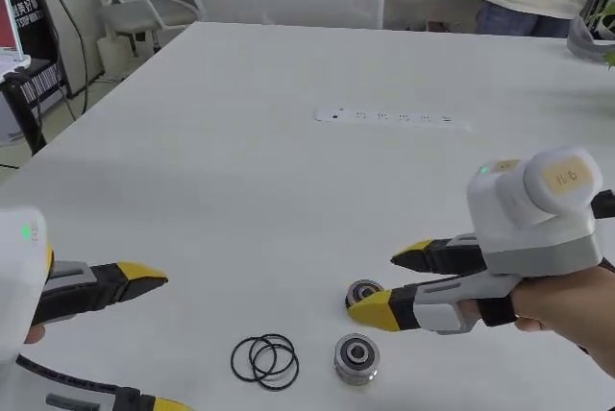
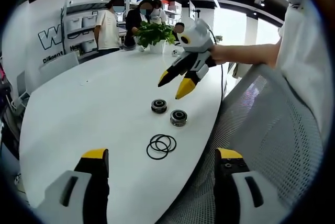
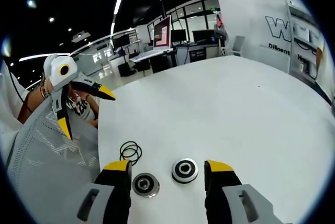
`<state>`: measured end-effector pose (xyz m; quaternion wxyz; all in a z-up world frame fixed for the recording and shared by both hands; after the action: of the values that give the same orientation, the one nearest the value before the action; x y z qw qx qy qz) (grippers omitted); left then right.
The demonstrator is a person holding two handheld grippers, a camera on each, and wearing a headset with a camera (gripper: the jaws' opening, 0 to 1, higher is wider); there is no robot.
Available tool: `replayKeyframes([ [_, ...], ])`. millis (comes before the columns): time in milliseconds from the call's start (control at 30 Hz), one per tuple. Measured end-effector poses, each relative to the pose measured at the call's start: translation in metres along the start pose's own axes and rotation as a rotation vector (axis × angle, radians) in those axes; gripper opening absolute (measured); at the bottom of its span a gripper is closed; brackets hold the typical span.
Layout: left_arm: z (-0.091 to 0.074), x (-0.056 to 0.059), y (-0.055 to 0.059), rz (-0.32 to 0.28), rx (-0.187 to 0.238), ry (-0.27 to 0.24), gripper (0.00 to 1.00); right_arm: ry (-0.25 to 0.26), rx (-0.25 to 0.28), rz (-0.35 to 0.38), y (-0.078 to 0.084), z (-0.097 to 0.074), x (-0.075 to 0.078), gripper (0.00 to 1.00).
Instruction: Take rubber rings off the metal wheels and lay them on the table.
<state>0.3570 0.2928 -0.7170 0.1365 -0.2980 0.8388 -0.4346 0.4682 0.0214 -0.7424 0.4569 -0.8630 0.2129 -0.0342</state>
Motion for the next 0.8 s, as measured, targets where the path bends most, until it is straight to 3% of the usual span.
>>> replayKeyframes([
  [233,-0.002,-0.002,-0.012,0.037,-0.003,0.006,0.81,-0.014,-0.016,0.002,0.004,0.001,0.000,0.58],
  [600,-0.014,-0.003,-0.038,0.116,0.033,0.003,0.82,-0.013,-0.018,0.027,0.008,0.001,0.003,0.58],
  [800,-0.007,-0.003,-0.046,0.139,0.034,0.012,0.83,-0.011,-0.021,0.029,0.010,0.001,0.004,0.57],
])
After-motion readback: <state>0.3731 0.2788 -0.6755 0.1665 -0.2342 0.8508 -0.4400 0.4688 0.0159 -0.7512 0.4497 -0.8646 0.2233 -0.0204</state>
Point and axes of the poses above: the centre of the closed fingertips' face, and the gripper's own axes: z roughly forward along the fingers, x roughly to its right, y roughly out of its underside, the point moved 10 cm from there along -z, roughly backward along the fingers, and after that the axes turned 3 degrees about -z, right-handed, at the moved point
